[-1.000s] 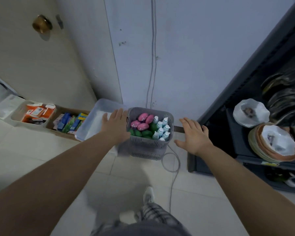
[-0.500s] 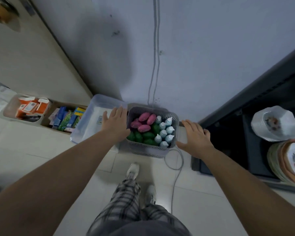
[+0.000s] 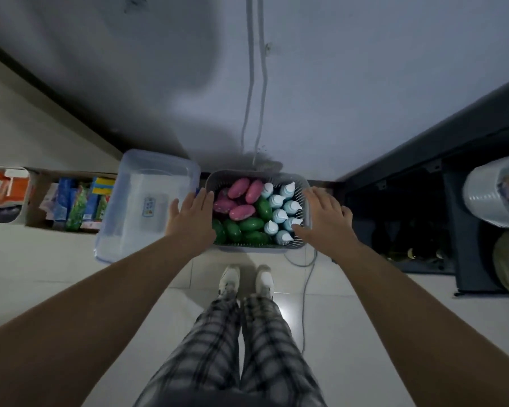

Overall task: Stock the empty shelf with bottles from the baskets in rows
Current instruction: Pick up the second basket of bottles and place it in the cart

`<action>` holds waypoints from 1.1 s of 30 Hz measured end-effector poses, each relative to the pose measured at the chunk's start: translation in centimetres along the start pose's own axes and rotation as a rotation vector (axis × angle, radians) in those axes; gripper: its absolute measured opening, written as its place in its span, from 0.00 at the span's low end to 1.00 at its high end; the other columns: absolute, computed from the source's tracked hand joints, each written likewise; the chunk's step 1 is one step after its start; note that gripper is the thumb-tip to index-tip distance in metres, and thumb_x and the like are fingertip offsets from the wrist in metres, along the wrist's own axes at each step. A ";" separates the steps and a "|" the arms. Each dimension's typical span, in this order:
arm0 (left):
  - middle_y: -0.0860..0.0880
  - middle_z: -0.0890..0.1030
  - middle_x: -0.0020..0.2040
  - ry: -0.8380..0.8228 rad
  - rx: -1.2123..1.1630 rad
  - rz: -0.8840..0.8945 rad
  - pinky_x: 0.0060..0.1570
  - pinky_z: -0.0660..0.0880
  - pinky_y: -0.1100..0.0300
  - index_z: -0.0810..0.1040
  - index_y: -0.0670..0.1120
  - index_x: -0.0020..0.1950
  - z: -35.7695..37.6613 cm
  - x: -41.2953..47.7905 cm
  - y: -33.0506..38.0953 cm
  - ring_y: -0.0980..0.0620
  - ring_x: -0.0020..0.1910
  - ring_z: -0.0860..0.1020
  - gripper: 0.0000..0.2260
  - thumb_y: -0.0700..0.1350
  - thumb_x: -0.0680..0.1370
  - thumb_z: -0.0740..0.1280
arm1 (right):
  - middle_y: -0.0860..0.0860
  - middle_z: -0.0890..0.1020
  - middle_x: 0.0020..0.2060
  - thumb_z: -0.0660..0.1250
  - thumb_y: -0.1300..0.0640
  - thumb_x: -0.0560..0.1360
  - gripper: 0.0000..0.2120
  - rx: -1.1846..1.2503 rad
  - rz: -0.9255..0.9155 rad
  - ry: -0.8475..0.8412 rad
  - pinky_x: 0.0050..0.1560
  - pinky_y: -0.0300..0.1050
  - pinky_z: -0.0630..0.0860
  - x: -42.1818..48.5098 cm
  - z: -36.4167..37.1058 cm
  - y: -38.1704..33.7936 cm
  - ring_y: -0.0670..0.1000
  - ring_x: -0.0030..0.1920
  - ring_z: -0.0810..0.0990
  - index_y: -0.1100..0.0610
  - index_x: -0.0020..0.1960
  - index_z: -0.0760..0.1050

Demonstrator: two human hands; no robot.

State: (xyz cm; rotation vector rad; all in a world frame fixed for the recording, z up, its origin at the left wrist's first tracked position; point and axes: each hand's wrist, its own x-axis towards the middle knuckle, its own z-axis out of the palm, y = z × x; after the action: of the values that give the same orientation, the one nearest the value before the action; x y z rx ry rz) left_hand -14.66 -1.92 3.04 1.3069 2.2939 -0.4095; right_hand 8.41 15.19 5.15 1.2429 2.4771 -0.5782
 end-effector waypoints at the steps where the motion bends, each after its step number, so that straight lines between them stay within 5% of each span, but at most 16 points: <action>1: 0.49 0.45 0.81 -0.018 0.007 0.009 0.75 0.49 0.43 0.42 0.46 0.80 0.6 0.8 0.1 0.46 0.79 0.46 0.36 0.52 0.80 0.60 | 0.47 0.55 0.78 0.67 0.42 0.73 0.38 0.007 0.010 0.001 0.72 0.61 0.56 0.9 0.2 0.5 0.53 0.76 0.55 0.46 0.78 0.53; 7: 0.46 0.50 0.80 -0.014 0.063 0.026 0.72 0.58 0.44 0.45 0.45 0.80 4.5 6.6 -0.3 0.45 0.77 0.53 0.38 0.53 0.78 0.62 | 0.50 0.54 0.78 0.67 0.46 0.75 0.32 0.170 0.188 -0.040 0.70 0.66 0.60 6.6 3.9 5.2 0.60 0.75 0.56 0.44 0.76 0.57; 12: 0.44 0.53 0.79 -0.035 0.063 -0.026 0.69 0.64 0.46 0.47 0.44 0.79 9.8 10.1 0.0 0.43 0.75 0.58 0.37 0.52 0.76 0.63 | 0.53 0.52 0.79 0.66 0.43 0.76 0.37 -0.072 0.099 -0.156 0.68 0.66 0.64 9.4 10.3 9.7 0.62 0.75 0.57 0.47 0.78 0.51; 17: 0.42 0.59 0.74 -0.083 -0.355 -0.234 0.65 0.67 0.40 0.50 0.48 0.78 15.5 13.2 0.1 0.38 0.71 0.63 0.41 0.53 0.72 0.71 | 0.55 0.52 0.78 0.70 0.53 0.74 0.42 0.202 0.164 -0.170 0.68 0.64 0.67 12.7 16.5 11.0 0.65 0.73 0.63 0.48 0.78 0.46; 20: 0.42 0.64 0.71 -0.096 -0.552 -0.195 0.67 0.66 0.40 0.50 0.49 0.79 18.0 15.4 0.9 0.39 0.70 0.64 0.41 0.49 0.72 0.70 | 0.55 0.55 0.76 0.69 0.60 0.73 0.41 0.228 0.130 -0.119 0.58 0.60 0.74 14.7 18.9 12.2 0.66 0.64 0.73 0.50 0.78 0.49; 25: 0.40 0.63 0.72 0.032 -0.776 -0.303 0.64 0.67 0.41 0.50 0.49 0.79 19.4 18.2 0.6 0.38 0.69 0.65 0.39 0.42 0.74 0.69 | 0.53 0.73 0.65 0.67 0.58 0.75 0.33 0.529 0.292 0.114 0.54 0.52 0.74 17.1 20.9 10.9 0.58 0.53 0.79 0.43 0.74 0.54; 29: 0.42 0.72 0.62 0.110 -1.003 -0.442 0.49 0.73 0.53 0.56 0.47 0.74 19.6 19.5 1.2 0.45 0.54 0.75 0.32 0.42 0.76 0.69 | 0.51 0.80 0.47 0.64 0.57 0.74 0.18 0.857 0.650 0.045 0.46 0.47 0.76 18.6 22.1 11.5 0.52 0.43 0.80 0.50 0.63 0.68; 31: 0.45 0.76 0.51 0.047 -1.129 -0.619 0.35 0.70 0.58 0.61 0.44 0.69 19.7 20.2 1.2 0.50 0.42 0.76 0.22 0.44 0.78 0.65 | 0.54 0.80 0.39 0.61 0.56 0.74 0.05 0.869 0.721 -0.046 0.40 0.47 0.75 19.1 22.8 12.2 0.56 0.41 0.79 0.54 0.49 0.74; 33: 0.45 0.76 0.47 -0.077 -1.077 -0.701 0.33 0.67 0.58 0.71 0.40 0.60 19.9 21.0 0.6 0.50 0.38 0.73 0.11 0.44 0.80 0.60 | 0.54 0.77 0.35 0.60 0.55 0.74 0.06 0.871 0.724 -0.078 0.39 0.46 0.71 19.3 23.3 12.9 0.55 0.38 0.76 0.52 0.40 0.73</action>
State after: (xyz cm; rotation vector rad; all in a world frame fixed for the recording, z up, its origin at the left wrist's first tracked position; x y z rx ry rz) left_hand -18.46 4.27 -24.98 -0.0368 2.2444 0.5216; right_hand 9.87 24.19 -26.50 2.1840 1.4933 -1.4892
